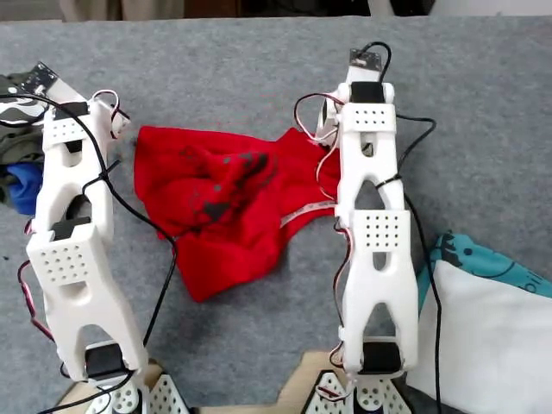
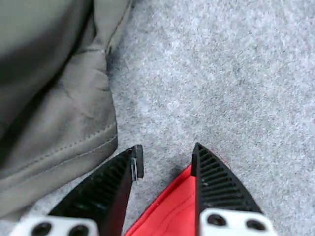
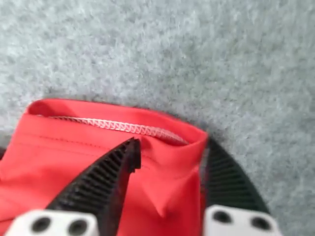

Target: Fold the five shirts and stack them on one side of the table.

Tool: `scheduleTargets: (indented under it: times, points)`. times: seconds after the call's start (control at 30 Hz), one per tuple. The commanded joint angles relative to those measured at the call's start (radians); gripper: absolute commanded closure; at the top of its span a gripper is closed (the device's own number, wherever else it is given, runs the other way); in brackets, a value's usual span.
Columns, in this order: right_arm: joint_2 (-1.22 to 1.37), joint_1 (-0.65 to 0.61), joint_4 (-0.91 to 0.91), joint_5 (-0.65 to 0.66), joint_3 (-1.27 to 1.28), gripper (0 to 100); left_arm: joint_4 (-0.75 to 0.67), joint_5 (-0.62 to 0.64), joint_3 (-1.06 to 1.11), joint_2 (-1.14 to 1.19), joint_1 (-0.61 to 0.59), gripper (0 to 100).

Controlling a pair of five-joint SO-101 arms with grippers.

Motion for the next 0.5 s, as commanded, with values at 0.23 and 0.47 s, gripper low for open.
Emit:
scheduleTargets:
  times: [0.23,0.47]
  points:
    - [-0.042,-0.01,0.003,0.0,-0.053,87.1,-0.014,0.002,-0.003,-0.015,0.009,83]
    - [-0.041,-0.008,0.011,-0.003,-0.102,87.4,-0.014,0.002,-0.003,-0.015,0.009,83]
